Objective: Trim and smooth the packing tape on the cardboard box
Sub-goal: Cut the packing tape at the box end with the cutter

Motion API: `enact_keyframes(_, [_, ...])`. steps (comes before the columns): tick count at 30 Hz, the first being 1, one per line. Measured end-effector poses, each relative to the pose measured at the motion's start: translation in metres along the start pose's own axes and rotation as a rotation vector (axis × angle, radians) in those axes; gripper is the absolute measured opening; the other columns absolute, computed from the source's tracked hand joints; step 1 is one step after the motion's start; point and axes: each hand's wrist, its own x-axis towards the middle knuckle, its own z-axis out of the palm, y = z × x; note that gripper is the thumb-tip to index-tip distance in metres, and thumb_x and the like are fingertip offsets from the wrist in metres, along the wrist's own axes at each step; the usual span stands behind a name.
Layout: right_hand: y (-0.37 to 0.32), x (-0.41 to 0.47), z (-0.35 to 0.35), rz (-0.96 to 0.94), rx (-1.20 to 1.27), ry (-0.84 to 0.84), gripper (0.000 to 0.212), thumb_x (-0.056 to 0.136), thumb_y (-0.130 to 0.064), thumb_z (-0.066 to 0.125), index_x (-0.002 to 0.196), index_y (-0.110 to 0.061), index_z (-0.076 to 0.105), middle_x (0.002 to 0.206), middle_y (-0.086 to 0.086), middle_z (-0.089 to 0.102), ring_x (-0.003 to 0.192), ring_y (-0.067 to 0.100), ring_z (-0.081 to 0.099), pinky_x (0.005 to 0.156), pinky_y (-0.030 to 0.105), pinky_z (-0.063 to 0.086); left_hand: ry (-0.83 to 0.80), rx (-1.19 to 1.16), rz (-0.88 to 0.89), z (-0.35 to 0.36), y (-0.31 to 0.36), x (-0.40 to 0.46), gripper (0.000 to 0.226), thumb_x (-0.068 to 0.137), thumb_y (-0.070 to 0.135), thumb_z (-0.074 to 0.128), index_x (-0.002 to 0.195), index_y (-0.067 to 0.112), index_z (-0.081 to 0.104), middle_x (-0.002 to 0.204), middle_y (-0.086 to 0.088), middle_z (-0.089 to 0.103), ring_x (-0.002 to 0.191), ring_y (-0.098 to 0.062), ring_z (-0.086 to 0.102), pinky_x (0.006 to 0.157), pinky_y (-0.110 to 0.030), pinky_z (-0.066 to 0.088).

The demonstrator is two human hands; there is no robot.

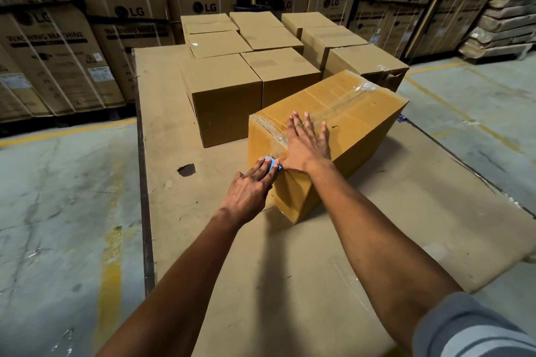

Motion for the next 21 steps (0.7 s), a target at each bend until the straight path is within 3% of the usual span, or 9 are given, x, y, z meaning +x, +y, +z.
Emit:
enact_keyframes(9, [-0.010, -0.007, -0.003, 0.051, -0.039, 0.065, 0.146, 0.072, -0.084, 0.067, 0.164, -0.013, -0.022, 0.173, 0.010, -0.024, 0.160, 0.033, -0.020, 0.122, 0.071, -0.006, -0.033, 0.029, -0.002, 0.004, -0.004, -0.003, 0.062, 0.112, 0.022, 0.049, 0.170, 0.022, 0.027, 0.176, -0.007, 0.029, 0.163, -0.027, 0.024, 0.093, -0.048, 0.052])
enact_keyframes(12, [-0.008, -0.012, 0.000, -0.066, 0.028, 0.040, 0.132, 0.083, -0.069, 0.072, 0.166, -0.017, -0.016, 0.176, 0.007, -0.015, 0.163, 0.027, -0.009, 0.127, 0.065, 0.007, -0.038, 0.046, 0.018, 0.001, -0.004, -0.006, 0.064, 0.112, 0.022, 0.049, 0.171, 0.021, 0.023, 0.176, -0.008, 0.026, 0.163, -0.028, 0.024, 0.095, -0.049, 0.052])
enact_keyframes(16, [-0.005, -0.018, 0.000, -0.193, -0.019, 0.070, 0.100, 0.098, -0.057, 0.060, 0.168, -0.014, 0.003, 0.177, 0.007, 0.000, 0.164, 0.025, -0.001, 0.130, 0.057, 0.006, -0.024, 0.039, 0.022, 0.004, -0.004, -0.011, 0.063, 0.112, 0.021, 0.051, 0.170, 0.019, 0.025, 0.177, -0.008, 0.023, 0.163, -0.029, 0.023, 0.095, -0.049, 0.054])
enact_keyframes(21, [-0.008, -0.019, 0.003, -0.189, -0.080, 0.083, 0.106, 0.095, -0.061, 0.061, 0.167, -0.011, 0.002, 0.177, 0.011, 0.002, 0.164, 0.028, -0.001, 0.132, 0.054, 0.004, 0.003, 0.027, 0.021, 0.009, -0.004, -0.010, 0.065, 0.112, 0.020, 0.051, 0.171, 0.020, 0.022, 0.177, -0.008, 0.023, 0.163, -0.028, 0.023, 0.091, -0.047, 0.053])
